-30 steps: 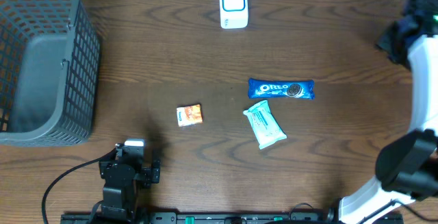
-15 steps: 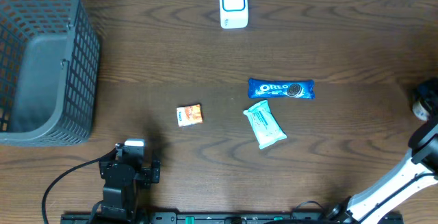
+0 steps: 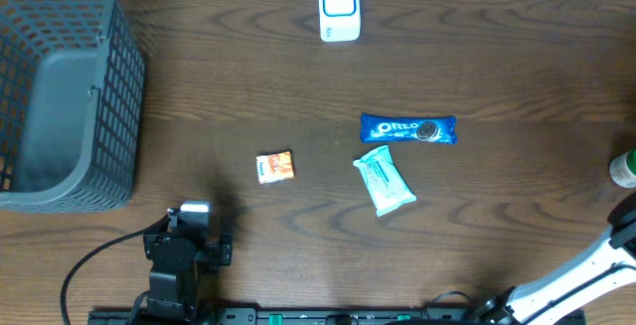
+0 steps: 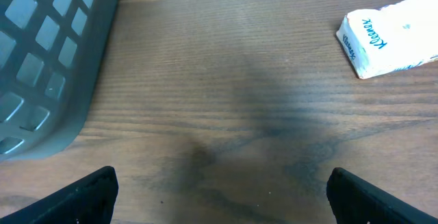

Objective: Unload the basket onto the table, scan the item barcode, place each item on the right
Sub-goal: 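Move the jar to the right table edge and release it, then reach the right gripper to the orange tissue pack and grasp it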

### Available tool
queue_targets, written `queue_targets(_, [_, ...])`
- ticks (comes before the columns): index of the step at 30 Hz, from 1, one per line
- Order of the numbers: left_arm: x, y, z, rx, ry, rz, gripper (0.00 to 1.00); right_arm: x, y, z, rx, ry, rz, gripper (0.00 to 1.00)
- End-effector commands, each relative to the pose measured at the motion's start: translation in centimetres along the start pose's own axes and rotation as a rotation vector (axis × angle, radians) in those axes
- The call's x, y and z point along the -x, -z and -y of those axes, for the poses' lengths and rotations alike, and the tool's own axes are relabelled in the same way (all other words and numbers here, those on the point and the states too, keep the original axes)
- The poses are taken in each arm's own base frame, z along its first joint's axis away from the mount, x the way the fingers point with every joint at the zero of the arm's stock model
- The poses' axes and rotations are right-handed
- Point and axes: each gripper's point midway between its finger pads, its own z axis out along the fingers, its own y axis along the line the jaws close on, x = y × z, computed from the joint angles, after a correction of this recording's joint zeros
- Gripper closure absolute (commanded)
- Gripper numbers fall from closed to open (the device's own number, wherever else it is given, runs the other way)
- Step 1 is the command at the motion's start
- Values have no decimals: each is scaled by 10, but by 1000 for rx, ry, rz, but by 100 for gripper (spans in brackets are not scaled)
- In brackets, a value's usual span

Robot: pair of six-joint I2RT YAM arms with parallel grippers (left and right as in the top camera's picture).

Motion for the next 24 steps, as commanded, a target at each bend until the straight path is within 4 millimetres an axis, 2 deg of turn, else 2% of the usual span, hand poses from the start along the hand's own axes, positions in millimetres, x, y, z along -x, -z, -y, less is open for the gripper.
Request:
queue_targets(1, [-4,0,-4,26,-3,-16,2,-15,84,-66,177,128,122,1])
queue_targets(2, [-4,0,-4,26,-3,-15,2,-21,92,-75,188,149,132,1])
queue_targets(3, [-2,0,-5,27,-1,-7,2,-35,108,-95,214,200,153,1])
queue_targets(6, [-2,0,-5,27,-1,-5,2,-75,136,-138,274,321,172,1])
queue_targets(8, [-2,0,-5,26,0,-5,2,-97,146,-157,300,382,172,1])
queue_targets(9, [-2,0,-4,26,0,-6,2,-121,153,-178,325,448,167,1])
queue_targets(12, [-2,0,-4,26,-1,-6,2,-161,157,-204,351,547,135,1])
queue_targets(13, [-2,0,-4,26,0,-6,2,-170,157,-208,355,565,126,1])
queue_targets(16, [-7,0,-9,55,-6,-25,2,-219,158,-227,354,678,79,1])
queue_targets(17, [-7,0,-9,55,-6,-25,2,-224,158,-229,355,691,77,1])
queue_targets(18, [-7,0,-9,55,-6,-25,2,-243,161,-236,366,735,62,2])
queue_targets(21, [-6,0,-10,57,-7,-24,2,-281,164,-244,374,816,23,4])
queue_targets(23, [6,0,-11,64,-29,27,2,-304,166,-248,379,869,3,1])
queue_targets(24, [26,1,-11,59,-9,107,2,-317,169,-251,388,898,-3,1])
